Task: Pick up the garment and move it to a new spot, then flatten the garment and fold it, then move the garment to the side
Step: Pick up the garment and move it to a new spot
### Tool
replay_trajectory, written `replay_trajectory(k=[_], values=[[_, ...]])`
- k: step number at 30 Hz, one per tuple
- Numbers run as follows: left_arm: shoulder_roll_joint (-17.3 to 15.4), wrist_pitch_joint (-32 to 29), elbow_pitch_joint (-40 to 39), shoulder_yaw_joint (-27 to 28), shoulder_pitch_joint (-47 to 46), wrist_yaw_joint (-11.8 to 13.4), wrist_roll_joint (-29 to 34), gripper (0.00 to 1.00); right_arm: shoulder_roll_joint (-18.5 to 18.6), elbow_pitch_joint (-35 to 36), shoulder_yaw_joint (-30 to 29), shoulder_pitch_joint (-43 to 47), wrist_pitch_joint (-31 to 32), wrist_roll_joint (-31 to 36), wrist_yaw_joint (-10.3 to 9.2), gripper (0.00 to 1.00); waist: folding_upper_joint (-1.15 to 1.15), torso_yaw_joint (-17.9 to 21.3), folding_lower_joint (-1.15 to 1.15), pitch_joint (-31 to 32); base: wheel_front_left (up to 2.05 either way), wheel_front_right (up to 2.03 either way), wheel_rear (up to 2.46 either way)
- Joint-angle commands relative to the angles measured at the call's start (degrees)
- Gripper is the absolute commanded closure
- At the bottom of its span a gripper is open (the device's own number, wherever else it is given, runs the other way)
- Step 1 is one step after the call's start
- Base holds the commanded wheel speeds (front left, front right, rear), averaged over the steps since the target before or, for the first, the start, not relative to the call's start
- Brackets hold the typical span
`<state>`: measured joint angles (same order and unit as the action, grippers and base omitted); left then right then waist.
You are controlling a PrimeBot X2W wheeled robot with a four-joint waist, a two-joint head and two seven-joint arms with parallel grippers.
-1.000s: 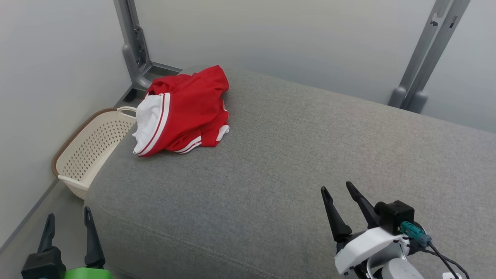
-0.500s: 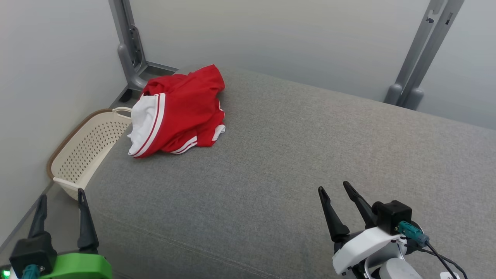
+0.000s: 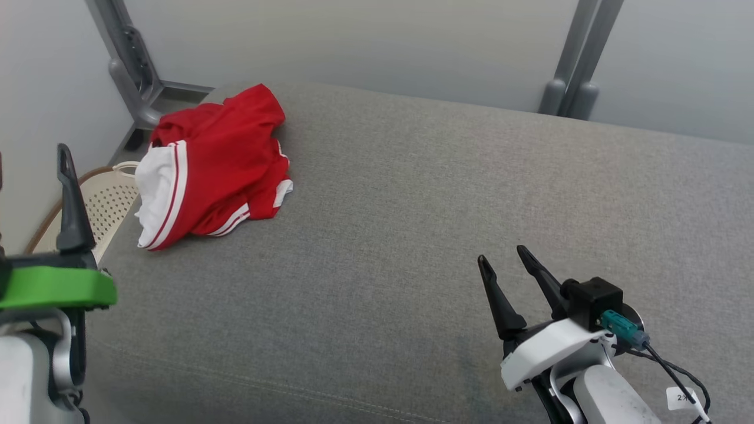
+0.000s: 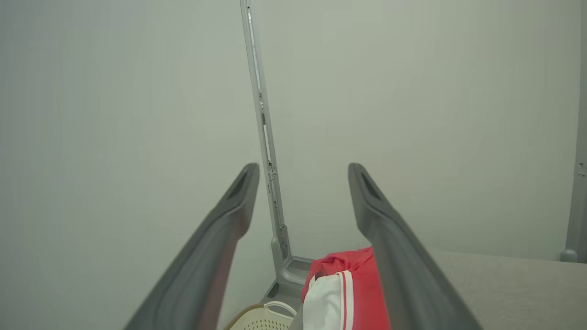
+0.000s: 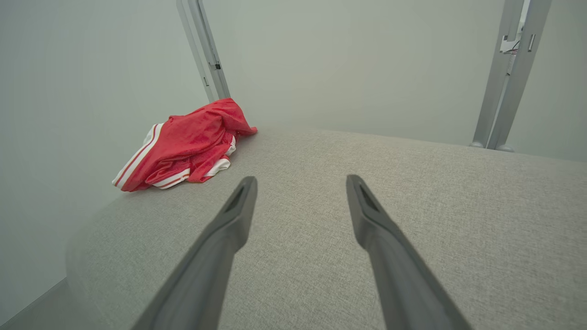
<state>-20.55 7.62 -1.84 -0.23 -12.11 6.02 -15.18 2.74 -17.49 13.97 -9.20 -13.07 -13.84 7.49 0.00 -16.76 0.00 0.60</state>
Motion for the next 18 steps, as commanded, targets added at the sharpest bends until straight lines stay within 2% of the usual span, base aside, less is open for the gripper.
replay_trajectory(k=[1,9,15,18], values=[[-0.95,0.2,1.23,0.25,-2.96,-0.95,-0.89,0.0,0.27,0.68,-0.07,-1.05,0.33,0.55,0.0,0.0,0.0,2.64,0.0,-2.88,0.0,0.0,0.0],[-3.02,0.39,7.27,0.78,-14.02,-4.49,-3.62,0.0,0.26,3.06,-0.19,-3.61,1.28,2.16,0.0,0.0,0.0,5.62,0.0,-7.44,0.0,0.0,0.0],[-3.8,-0.16,15.47,0.66,-21.1,-6.68,-5.52,0.0,0.25,4.39,-0.23,-5.36,1.62,2.74,0.0,0.0,0.0,7.96,0.0,-10.55,0.0,0.0,0.0],[-3.97,-0.04,20.13,0.81,-24.32,-8.54,-7.25,0.0,0.26,5.02,-0.38,-6.36,1.86,3.01,0.0,0.0,0.0,9.28,0.0,-12.22,0.0,0.0,0.0]])
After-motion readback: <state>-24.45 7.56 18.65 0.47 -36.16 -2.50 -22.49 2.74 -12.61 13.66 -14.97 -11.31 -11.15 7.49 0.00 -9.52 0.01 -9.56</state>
